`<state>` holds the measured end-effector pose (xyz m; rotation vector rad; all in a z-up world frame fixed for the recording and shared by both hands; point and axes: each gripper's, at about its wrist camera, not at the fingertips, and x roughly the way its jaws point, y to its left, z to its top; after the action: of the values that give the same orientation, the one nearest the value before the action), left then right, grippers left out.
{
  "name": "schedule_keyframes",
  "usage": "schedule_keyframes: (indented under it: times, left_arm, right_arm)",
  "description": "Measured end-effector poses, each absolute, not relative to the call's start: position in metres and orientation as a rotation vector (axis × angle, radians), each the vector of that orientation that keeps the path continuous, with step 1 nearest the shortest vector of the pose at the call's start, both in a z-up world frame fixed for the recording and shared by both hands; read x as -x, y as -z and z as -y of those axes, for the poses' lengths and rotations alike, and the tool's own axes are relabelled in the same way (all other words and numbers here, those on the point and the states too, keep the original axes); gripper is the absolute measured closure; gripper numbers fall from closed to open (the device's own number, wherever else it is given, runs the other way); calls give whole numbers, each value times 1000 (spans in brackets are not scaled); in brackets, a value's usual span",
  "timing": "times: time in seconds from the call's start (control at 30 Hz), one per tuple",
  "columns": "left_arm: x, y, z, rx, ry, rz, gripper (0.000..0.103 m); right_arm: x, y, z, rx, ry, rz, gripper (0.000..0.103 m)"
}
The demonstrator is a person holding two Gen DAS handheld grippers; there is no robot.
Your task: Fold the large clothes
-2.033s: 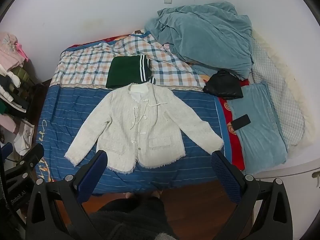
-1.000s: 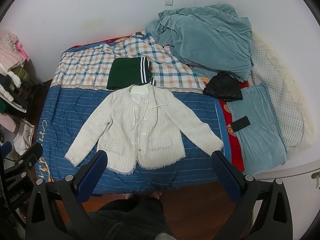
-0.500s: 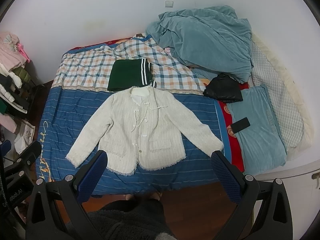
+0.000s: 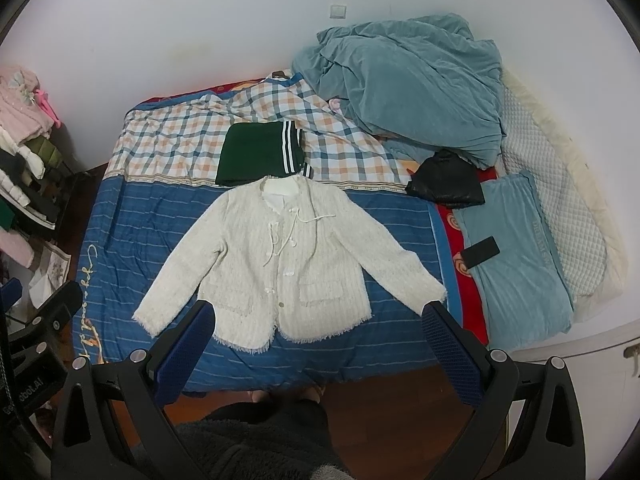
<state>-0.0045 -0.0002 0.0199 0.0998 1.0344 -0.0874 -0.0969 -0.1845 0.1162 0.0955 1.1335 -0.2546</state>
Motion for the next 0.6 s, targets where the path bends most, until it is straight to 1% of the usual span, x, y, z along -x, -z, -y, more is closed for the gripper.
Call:
schedule_keyframes:
  times: [0.6]
  left_arm:
    - [5,-23,0,-95,87,-1030,0]
  right_arm:
    - [96,-126,186,-101,258,-1126,0]
